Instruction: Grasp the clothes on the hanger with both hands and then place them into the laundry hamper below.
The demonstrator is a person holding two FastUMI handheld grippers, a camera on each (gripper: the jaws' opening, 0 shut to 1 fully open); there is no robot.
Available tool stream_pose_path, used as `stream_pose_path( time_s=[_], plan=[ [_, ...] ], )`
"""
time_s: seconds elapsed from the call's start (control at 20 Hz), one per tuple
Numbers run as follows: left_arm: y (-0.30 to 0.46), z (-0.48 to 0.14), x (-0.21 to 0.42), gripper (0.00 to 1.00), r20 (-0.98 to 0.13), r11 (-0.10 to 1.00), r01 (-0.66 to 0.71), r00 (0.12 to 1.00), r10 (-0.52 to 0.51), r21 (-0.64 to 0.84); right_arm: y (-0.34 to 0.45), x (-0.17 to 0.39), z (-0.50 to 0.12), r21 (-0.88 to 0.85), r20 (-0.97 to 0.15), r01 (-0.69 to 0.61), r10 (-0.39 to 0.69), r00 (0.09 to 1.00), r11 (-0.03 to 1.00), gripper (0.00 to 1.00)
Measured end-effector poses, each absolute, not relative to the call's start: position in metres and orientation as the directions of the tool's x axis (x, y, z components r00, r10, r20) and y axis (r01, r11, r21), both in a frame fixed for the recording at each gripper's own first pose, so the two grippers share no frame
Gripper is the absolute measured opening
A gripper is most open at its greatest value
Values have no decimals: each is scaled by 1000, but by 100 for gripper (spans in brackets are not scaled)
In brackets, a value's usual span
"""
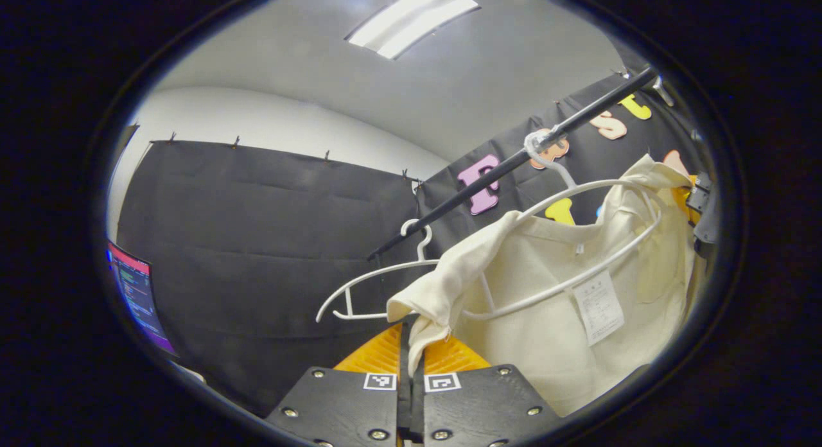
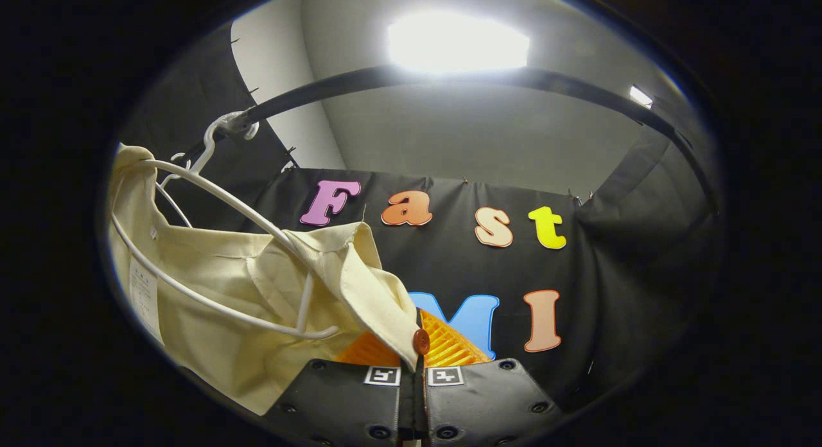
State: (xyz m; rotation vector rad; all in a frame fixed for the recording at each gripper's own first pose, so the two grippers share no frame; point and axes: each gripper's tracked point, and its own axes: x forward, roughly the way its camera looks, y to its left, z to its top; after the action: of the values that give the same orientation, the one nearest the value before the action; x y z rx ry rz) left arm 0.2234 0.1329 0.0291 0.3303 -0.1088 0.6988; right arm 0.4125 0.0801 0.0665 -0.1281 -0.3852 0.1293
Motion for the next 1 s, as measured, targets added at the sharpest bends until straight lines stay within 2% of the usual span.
stream_pose_path(
  time_s=[0.15, 0.35, 0.45, 0.5, 0.55, 0.75, 1.0],
  plan=[
    [149, 51, 227, 0, 254, 695, -663, 748, 613, 278, 69, 425, 70, -126, 367, -80, 122, 922, 989, 5],
    [163, 74, 231, 1, 302, 681, -677, 736, 607, 280, 73, 439, 71, -101, 353, -99, 129, 927, 990, 5],
    [171, 79, 244, 0, 313, 691, -668, 743, 592, 276, 79, 447, 67, -74, 330, -129, 146, 932, 989, 1],
    [176, 78, 249, 0, 306, 702, -658, 751, 585, 272, 84, 452, 63, -54, 309, -147, 157, 938, 988, 4],
    [181, 76, 255, 0, 296, 714, -649, 758, 581, 263, 86, 458, 57, -34, 285, -168, 171, 943, 985, 1],
    [196, 49, 270, 1, 226, 762, -608, 792, 567, 223, 99, 473, 23, 40, 169, -233, 223, 960, 972, 1],
    [194, 20, 263, 0, 172, 774, -595, 803, 570, 216, 105, 467, -11, 35, 103, -262, 257, 961, 964, 1]
  ],
)
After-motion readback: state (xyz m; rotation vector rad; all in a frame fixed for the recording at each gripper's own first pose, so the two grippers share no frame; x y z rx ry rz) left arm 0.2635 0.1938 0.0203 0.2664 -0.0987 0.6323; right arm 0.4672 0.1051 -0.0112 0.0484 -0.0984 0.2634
